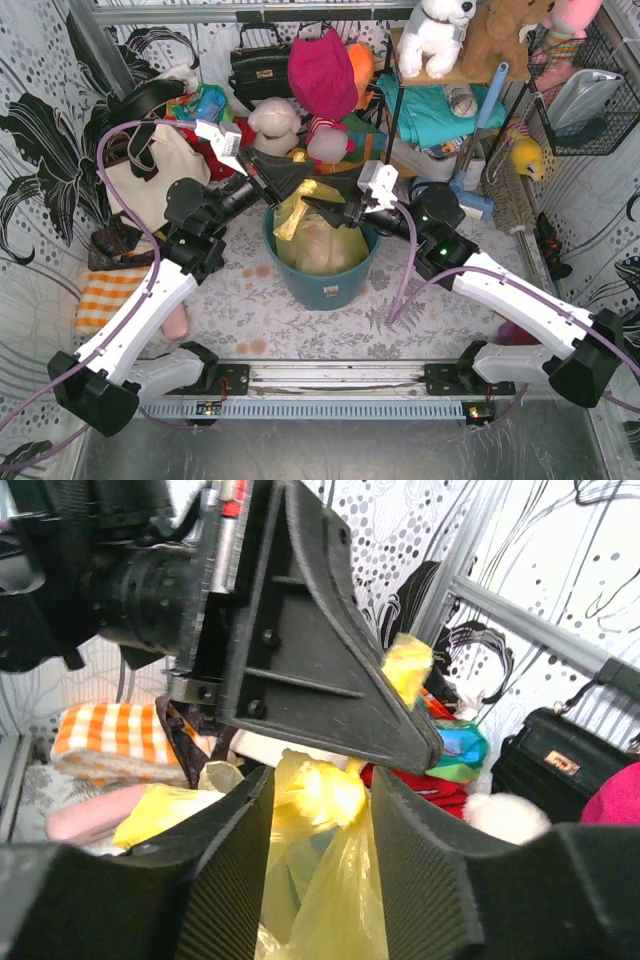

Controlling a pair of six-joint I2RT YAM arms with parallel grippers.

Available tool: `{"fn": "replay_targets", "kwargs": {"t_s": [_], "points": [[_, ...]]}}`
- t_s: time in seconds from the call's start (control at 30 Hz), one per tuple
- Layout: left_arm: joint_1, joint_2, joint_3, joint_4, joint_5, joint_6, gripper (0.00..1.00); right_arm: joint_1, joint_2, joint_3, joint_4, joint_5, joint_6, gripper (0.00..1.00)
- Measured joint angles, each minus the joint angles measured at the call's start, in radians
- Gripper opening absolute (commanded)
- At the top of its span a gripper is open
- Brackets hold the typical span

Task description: Tie the trash bag

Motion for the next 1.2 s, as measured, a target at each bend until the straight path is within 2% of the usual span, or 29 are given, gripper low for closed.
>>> {"fn": "replay_targets", "kwargs": {"t_s": [0.33,0.57,0.6,0.67,0.83,0.93,1.0,1.13,1.2], "points": [[0.000,0.064,0.081,-0.174,-0.034,0.002,0.02,0.002,-0.146,0.003,-0.181,-0.201,-0.317,0.56],[0.000,0.095,0.129,-0.283,-0.037,0.000,0.02,0.026,-0.127,0.038,-0.338,-0.294,-0.574,0.63],[0.000,0.097,0.134,-0.293,-0.037,0.000,0.02,0.031,-0.118,0.046,-0.362,-0.297,-0.610,0.65],[0.000,0.098,0.143,-0.318,-0.037,0.000,0.02,0.040,-0.102,0.061,-0.408,-0.299,-0.679,0.77],[0.000,0.109,0.166,-0.367,-0.037,0.000,0.02,0.055,-0.072,0.084,-0.509,-0.285,-0.818,0.90],[0.000,0.123,0.185,-0.394,-0.037,0.001,0.02,0.063,-0.059,0.084,-0.528,-0.259,-0.880,0.89],[0.000,0.131,0.192,-0.402,-0.036,0.001,0.02,0.068,-0.048,0.084,-0.526,-0.245,-0.906,0.84],[0.000,0.137,0.195,-0.416,-0.029,0.000,0.02,0.080,-0.027,0.080,-0.497,-0.209,-0.943,0.62],[0.000,0.137,0.195,-0.420,-0.026,0.001,0.02,0.088,-0.018,0.073,-0.466,-0.183,-0.961,0.54]]}}
